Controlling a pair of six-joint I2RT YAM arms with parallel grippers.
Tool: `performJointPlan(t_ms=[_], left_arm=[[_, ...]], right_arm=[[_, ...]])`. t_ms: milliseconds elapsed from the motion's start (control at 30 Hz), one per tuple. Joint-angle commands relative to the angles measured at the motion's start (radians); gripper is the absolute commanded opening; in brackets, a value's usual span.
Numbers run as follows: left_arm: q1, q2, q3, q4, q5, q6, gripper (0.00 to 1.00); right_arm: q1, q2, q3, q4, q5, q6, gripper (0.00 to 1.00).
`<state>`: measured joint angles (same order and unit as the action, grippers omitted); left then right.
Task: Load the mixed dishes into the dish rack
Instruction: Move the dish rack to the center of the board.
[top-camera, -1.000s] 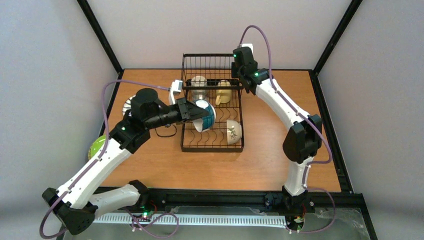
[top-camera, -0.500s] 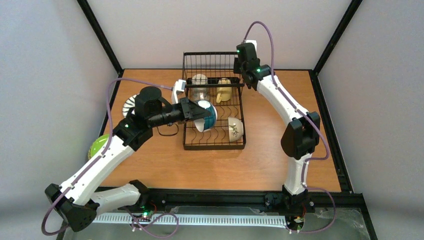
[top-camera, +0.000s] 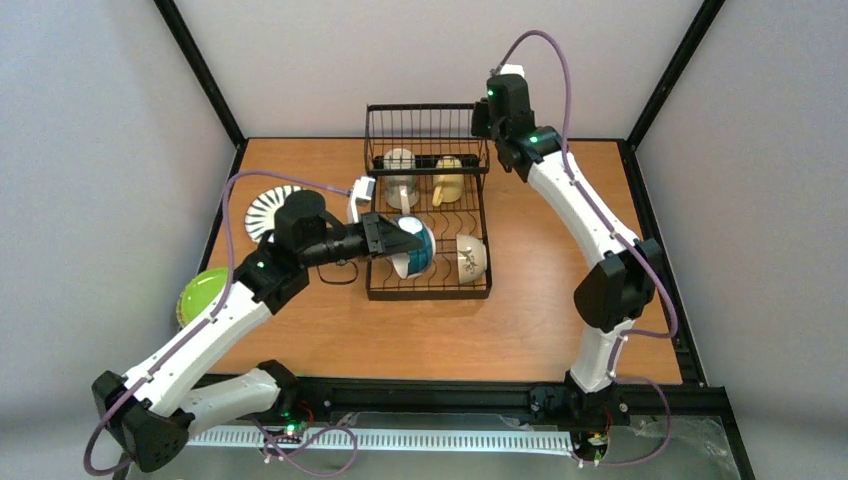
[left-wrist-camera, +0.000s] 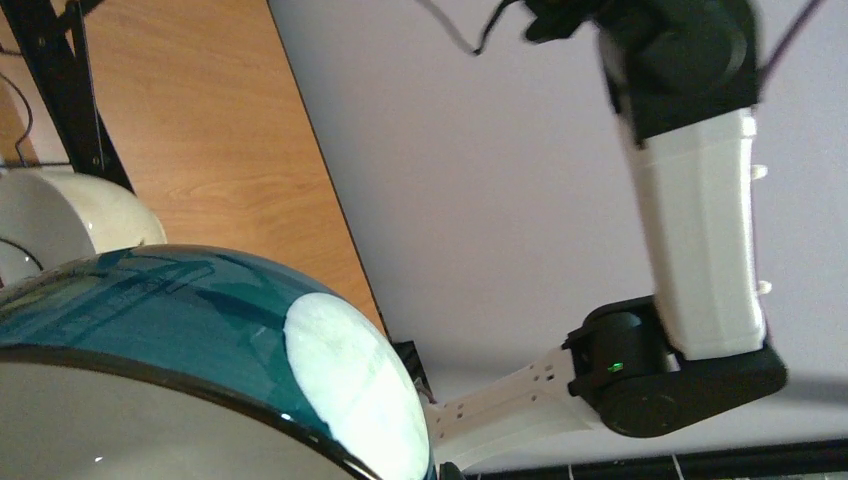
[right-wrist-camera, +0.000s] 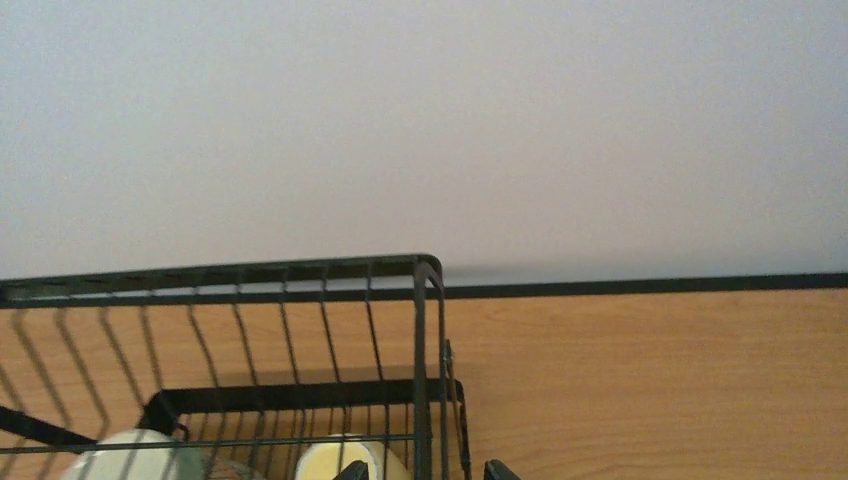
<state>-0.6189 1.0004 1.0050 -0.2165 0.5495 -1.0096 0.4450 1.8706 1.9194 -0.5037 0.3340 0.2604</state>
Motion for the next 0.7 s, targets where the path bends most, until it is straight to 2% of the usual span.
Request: performJointPlan(t_ms=[0,300,667], left_arm=[[0.006,-0.02,-0.045,0.18,0.079,-0.008,0.0],[0.009,0.018,-0.181,0.401,0.108,0.015,0.0],[0.109,0.294,-0.13,0.629,0.284,-0.017,0.0]], right_arm=[[0.015,-0.074,-0.016,0.035,-0.033,-0.009,0.67],[0.015,-0.165,-0.095,0.113,-0.041,-0.034,0.69],[0.013,-0.157,-0.106,0.161,-0.03,-0.063,0.71]])
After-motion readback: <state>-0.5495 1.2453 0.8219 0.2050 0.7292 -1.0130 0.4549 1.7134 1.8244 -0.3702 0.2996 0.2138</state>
